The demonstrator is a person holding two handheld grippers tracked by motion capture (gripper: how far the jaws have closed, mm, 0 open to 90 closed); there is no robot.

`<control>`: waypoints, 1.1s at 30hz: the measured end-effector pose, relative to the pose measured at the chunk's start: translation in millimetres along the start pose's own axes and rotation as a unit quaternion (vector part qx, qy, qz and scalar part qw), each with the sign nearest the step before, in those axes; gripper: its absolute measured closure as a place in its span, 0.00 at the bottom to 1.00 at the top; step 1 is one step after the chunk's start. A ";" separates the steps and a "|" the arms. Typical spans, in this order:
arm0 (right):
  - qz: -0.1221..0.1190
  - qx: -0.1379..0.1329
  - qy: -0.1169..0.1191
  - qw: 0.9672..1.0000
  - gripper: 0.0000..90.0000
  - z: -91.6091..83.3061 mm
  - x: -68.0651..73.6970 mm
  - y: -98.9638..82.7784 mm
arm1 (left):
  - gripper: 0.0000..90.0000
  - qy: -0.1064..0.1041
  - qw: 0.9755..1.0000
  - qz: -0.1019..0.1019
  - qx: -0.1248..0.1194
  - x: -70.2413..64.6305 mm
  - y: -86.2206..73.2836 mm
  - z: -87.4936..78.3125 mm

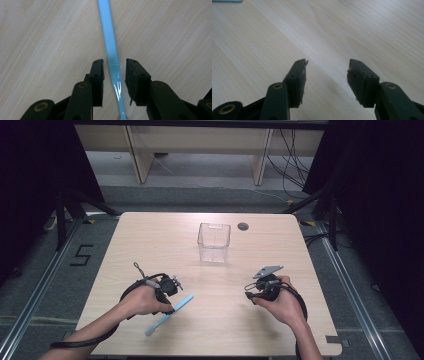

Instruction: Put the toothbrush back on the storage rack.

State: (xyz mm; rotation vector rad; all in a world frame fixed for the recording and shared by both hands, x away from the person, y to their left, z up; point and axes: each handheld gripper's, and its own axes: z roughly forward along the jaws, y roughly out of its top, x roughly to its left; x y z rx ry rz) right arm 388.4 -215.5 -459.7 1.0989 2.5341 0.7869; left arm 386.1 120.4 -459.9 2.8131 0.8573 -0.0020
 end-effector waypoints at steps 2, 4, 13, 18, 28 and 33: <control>0.000 0.000 0.000 1.000 0.55 -0.1 -0.1 -0.1 | 0.74 0.003 1.000 0.004 0.008 -0.6 2.2 2.6; 0.004 -0.001 -0.001 1.000 0.55 -0.3 0.5 0.0 | 0.76 0.005 1.000 0.004 0.005 -2.6 3.4 6.7; -0.002 -0.016 -0.004 1.000 0.55 -2.3 1.3 0.5 | 0.80 0.007 1.000 0.025 0.014 -1.0 7.4 13.3; 0.003 -0.011 -0.001 1.000 0.55 -2.4 1.0 0.8 | 0.82 0.008 0.999 0.041 0.011 -2.5 7.2 16.0; 0.009 -0.006 0.001 1.000 0.55 -5.5 1.9 1.2 | 0.83 0.006 0.998 0.054 0.021 -2.7 9.7 14.8; -0.002 -0.014 -0.003 1.000 0.55 -3.1 1.2 1.0 | 0.82 0.005 0.998 0.051 0.022 -1.8 9.6 15.4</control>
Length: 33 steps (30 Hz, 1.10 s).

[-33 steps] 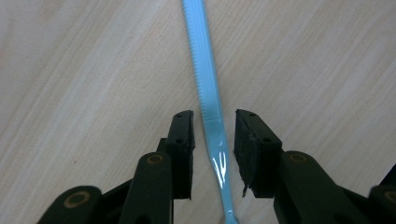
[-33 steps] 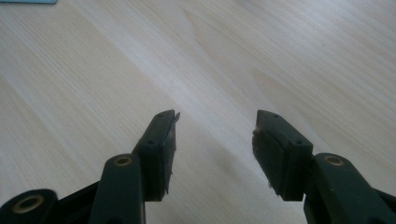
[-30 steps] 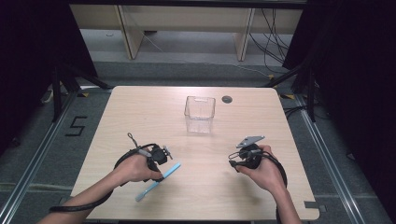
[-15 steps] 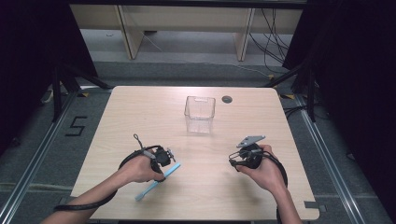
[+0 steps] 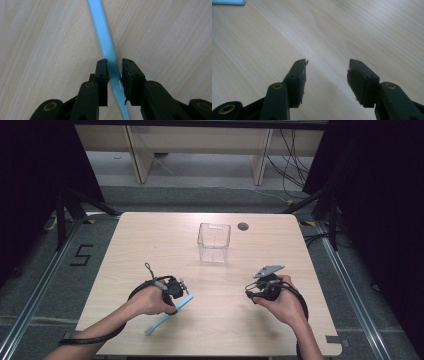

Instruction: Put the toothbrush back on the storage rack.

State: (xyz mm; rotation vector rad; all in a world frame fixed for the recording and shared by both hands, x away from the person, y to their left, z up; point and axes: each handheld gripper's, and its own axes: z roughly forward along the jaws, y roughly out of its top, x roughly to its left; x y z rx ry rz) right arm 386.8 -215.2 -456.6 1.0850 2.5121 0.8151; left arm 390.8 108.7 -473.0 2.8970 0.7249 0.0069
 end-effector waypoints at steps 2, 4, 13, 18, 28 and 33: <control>-0.001 0.000 0.000 1.000 0.55 0.2 0.1 0.1 | 0.81 0.001 1.000 0.001 0.000 0.3 0.0 0.3; 0.004 0.005 0.002 1.000 0.55 -0.8 0.2 1.0 | 0.79 -0.002 1.000 -0.001 0.002 -0.3 -0.6 2.5; -0.001 0.005 0.001 1.000 0.55 -2.9 0.2 3.4 | 0.82 0.001 1.000 0.013 0.010 -4.3 -0.3 5.2; -0.002 0.005 0.002 1.000 0.55 -2.0 0.7 3.2 | 0.87 0.005 0.999 0.037 0.017 -5.4 -0.7 4.7; -0.055 0.004 0.038 0.998 0.54 5.4 17.0 9.6 | 0.87 0.001 0.997 0.076 0.001 -7.5 -1.1 0.5; -0.152 -0.002 0.092 0.984 0.53 11.0 35.7 20.2 | 0.87 -0.002 0.995 0.102 -0.015 -12.1 0.7 -6.8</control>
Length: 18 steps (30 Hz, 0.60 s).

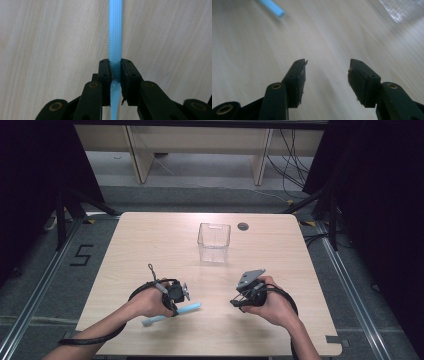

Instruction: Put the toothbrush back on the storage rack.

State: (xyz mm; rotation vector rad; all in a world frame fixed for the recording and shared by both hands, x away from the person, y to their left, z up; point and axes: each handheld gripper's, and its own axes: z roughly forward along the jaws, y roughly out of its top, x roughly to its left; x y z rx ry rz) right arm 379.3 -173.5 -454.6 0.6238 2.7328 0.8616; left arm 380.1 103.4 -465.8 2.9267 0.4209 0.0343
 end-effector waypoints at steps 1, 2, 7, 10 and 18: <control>-0.016 -0.001 0.011 1.000 0.54 1.7 3.9 3.8 | 0.87 -0.002 1.000 0.005 -0.002 -1.1 0.7 -1.2; -0.011 0.005 0.026 1.000 0.54 2.8 9.8 7.1 | 0.87 -0.001 1.000 0.011 -0.005 -2.5 1.3 -2.2; -0.052 0.004 0.056 0.997 0.54 10.9 20.3 19.1 | 0.87 0.002 0.999 0.034 -0.008 -9.1 4.7 -6.7; -0.099 0.006 0.084 0.991 0.55 20.6 25.0 28.0 | 0.87 -0.008 0.998 0.052 -0.018 -14.5 8.0 -9.6; -0.123 0.014 0.117 0.985 0.61 34.4 34.7 33.9 | 0.87 -0.004 0.997 0.075 -0.026 -20.6 11.3 -12.4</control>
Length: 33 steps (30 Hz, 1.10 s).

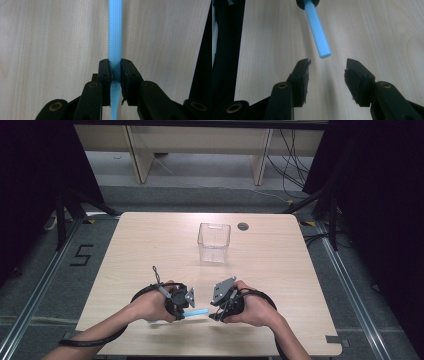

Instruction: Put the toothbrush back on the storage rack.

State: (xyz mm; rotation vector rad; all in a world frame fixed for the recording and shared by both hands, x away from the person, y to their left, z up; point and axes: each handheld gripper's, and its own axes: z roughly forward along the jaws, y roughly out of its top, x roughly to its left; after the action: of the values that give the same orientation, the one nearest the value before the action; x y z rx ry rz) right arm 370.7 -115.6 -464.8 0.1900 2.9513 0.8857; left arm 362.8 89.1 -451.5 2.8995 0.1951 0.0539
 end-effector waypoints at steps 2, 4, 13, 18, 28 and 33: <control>-0.008 -0.001 0.003 1.000 0.63 2.6 -1.0 1.2 | 0.87 0.000 1.000 0.005 0.000 -1.5 1.3 -0.4; -0.009 0.001 0.007 1.000 0.64 4.6 -0.5 3.0 | 0.87 0.000 1.000 0.009 -0.003 -3.4 3.0 -0.3; -0.017 0.005 0.027 0.999 0.73 12.8 3.9 10.0 | 0.87 0.003 1.000 0.024 -0.005 -8.1 7.2 -2.7; -0.022 0.009 0.035 0.999 0.76 13.9 5.3 10.4 | 0.87 0.003 1.000 0.030 -0.002 -8.9 7.6 -2.3; -0.064 0.006 0.041 0.997 0.86 15.9 5.7 9.7 | 0.87 0.002 0.999 0.037 -0.004 -10.7 8.4 -1.5; -0.075 0.014 0.048 0.996 0.88 17.3 6.2 9.2 | 0.86 0.001 0.999 0.035 -0.006 -11.7 8.8 -1.1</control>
State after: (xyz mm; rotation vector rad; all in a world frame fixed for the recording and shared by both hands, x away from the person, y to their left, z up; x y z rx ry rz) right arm 367.0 -97.7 -474.3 -0.0749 3.0174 0.8572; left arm 352.3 79.3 -448.6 2.8939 0.0940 0.0706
